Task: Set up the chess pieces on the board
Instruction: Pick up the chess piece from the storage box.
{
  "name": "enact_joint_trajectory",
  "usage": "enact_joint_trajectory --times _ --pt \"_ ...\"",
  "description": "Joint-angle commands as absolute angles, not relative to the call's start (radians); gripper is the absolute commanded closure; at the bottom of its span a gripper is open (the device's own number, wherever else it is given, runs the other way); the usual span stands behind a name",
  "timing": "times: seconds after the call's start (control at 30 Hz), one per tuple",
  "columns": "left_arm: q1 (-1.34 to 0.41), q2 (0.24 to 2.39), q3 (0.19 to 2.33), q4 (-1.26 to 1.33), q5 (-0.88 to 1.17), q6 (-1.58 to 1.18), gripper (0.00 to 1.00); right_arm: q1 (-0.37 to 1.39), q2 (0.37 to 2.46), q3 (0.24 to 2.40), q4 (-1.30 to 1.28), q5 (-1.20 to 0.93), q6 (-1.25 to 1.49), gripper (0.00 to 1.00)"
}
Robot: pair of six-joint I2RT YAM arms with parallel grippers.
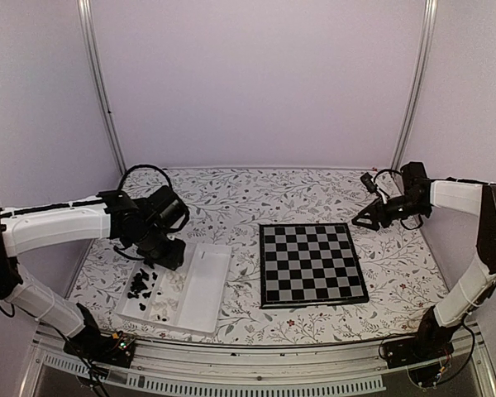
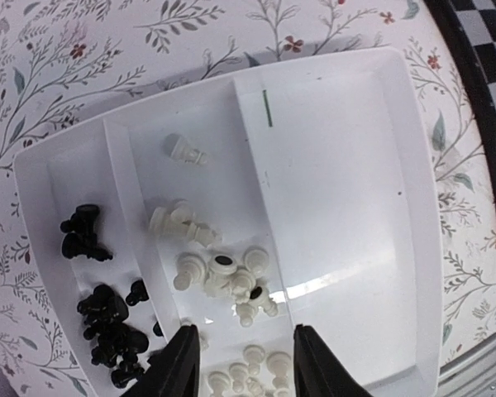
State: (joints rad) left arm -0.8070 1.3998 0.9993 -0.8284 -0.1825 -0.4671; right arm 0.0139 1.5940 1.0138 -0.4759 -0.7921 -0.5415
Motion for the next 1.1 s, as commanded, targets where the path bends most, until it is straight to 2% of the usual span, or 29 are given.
enact_joint_trajectory --times 0.0,0.13,0.37,1.07 --pt "-0.77 1.376 0.974 -0.846 -0.198 -0.526 0.61 0.018 1.622 1.018 -0.478 -0.835 -0.558 0.41" --pt "-0.756 1.404 0.971 -0.872 -0.209 -0.51 0.64 0.017 1.622 1.018 -0.48 -0.843 -0.56 0.42" --pt "-0.726 1.44 0.972 -0.88 -0.223 -0.516 0.64 0.018 1.639 1.026 -0.492 -0.844 -0.562 0.45" --pt "-0.673 1.552 0.916 -0.764 -0.19 -0.474 0.66 0.018 1.673 1.035 -0.517 -0.857 -0.579 0.5"
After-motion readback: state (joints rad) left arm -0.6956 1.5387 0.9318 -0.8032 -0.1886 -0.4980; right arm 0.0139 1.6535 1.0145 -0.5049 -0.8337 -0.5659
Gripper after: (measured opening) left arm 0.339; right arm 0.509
